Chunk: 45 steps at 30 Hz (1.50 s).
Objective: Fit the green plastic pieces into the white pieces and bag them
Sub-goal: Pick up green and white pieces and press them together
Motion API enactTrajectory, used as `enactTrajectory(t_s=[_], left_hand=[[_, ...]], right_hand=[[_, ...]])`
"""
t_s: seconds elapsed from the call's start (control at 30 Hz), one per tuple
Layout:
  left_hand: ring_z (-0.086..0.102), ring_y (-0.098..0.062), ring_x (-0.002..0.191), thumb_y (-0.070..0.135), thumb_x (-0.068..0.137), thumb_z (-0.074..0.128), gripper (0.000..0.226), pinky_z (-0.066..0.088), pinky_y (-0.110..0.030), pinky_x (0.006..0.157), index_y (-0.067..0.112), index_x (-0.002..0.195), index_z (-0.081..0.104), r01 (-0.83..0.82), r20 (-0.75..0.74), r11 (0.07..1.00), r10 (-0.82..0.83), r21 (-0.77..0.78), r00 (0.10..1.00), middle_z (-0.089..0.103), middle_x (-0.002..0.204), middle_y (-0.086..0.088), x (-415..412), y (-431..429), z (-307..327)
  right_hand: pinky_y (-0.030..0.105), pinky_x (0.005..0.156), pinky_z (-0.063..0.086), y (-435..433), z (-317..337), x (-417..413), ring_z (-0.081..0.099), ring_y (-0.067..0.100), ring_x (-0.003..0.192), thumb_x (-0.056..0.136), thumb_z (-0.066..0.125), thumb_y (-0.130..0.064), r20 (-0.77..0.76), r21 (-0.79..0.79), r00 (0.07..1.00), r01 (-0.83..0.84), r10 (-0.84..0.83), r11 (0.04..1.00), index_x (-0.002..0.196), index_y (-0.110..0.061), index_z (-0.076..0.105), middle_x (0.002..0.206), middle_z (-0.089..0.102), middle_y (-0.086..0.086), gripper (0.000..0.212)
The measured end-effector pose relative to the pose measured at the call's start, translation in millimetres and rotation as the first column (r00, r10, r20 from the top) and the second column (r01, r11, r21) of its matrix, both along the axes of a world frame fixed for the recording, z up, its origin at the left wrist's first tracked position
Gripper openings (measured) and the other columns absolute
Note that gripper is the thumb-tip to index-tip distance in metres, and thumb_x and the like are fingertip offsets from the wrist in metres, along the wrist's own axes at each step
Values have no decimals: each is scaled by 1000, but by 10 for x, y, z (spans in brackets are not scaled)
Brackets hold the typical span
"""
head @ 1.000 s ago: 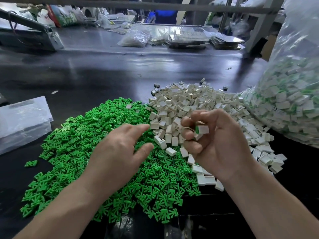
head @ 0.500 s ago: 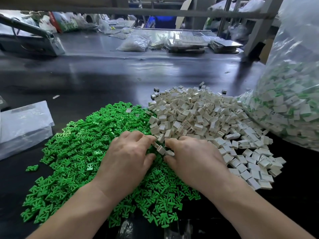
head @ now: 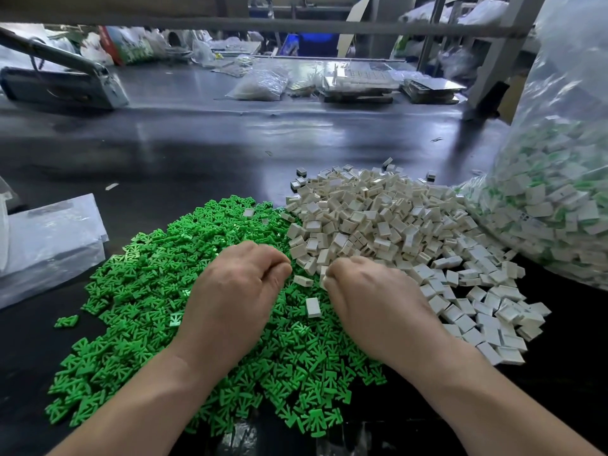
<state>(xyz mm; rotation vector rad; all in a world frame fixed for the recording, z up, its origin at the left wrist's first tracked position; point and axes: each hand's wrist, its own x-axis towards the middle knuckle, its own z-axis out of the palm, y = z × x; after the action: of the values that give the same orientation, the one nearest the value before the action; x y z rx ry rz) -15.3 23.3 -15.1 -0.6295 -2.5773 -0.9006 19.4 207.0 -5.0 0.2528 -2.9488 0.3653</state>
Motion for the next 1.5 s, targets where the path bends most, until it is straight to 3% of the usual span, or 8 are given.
enactTrajectory(t_s=[0.07, 0.2, 0.33, 0.6, 0.8, 0.97, 1.23, 1.5], left_hand=[[63, -4, 76, 37, 91, 58, 13, 48, -12, 64, 30, 90, 70, 9, 150, 960, -53, 280, 987, 67, 76, 11, 52, -1, 55], [69, -9, 75, 33, 81, 63, 19, 51, -14, 62, 36, 98, 72, 32, 375, 791, -324, 610, 868, 74, 84, 1, 167, 16, 111], [71, -10, 77, 22, 79, 67, 20, 53, -15, 65, 29, 97, 74, 62, 345, 707, -418, 705, 840, 75, 87, -1, 200, 58, 146], [68, -13, 70, 21, 74, 71, 14, 54, -18, 63, 24, 88, 72, 73, 310, 689, -416, 721, 855, 72, 80, -5, 233, 93, 165], [65, -21, 64, 33, 75, 70, 14, 54, -19, 59, 26, 87, 70, 39, 312, 719, -349, 693, 884, 69, 73, -7, 210, 48, 155], [62, -18, 69, 22, 80, 74, 21, 52, -25, 60, 22, 101, 73, -15, 379, 580, -512, 815, 771, 65, 78, -5, 145, 13, 123], [69, -25, 72, 22, 78, 72, 4, 53, -27, 56, 22, 82, 71, -92, 421, 566, -484, 819, 768, 72, 86, -18, 115, 23, 74], [62, -19, 64, 34, 76, 79, 20, 49, -23, 53, 18, 83, 70, -75, 409, 580, -471, 811, 782, 67, 72, -10, 141, 48, 66]], right_hand=[[29, 65, 48, 28, 8, 10, 61, 8, 77, 106, 43, -36, 21, -303, 1000, 23, -17, 953, 103, -26, 61, 89, 66, -10, 21], [10, 47, 39, 22, -3, 16, 57, -4, 55, 101, 59, -28, 123, -801, 985, 25, 124, 598, 107, -29, 70, 81, 71, -7, 12], [4, 48, 40, 14, 3, 17, 59, -8, 55, 99, 62, -16, 49, -860, 969, -81, 240, 503, 115, -22, 70, 68, 67, -19, 19], [7, 46, 36, 21, 44, 11, 53, -3, 50, 95, 67, -19, 25, -828, 974, -107, 227, 550, 95, -27, 68, 62, 60, -24, 8], [15, 35, 24, 50, 93, -12, 31, 9, 38, 80, 69, -17, 207, -978, 926, 203, 316, 47, 82, -21, 70, 55, 44, -1, 5], [15, 33, 25, 5, 60, -4, 38, 10, 44, 78, 65, -9, 240, -922, 860, 348, 451, -173, 96, -11, 68, 73, 52, 7, 18], [15, 31, 28, -16, 49, 14, 41, 8, 41, 89, 65, -9, 298, -909, 846, 393, 442, -140, 102, -4, 57, 78, 63, 10, 17], [16, 33, 28, -65, 32, 38, 41, 8, 38, 100, 61, -15, 299, -953, 883, 292, 361, 77, 109, -5, 62, 80, 71, 11, 14]])
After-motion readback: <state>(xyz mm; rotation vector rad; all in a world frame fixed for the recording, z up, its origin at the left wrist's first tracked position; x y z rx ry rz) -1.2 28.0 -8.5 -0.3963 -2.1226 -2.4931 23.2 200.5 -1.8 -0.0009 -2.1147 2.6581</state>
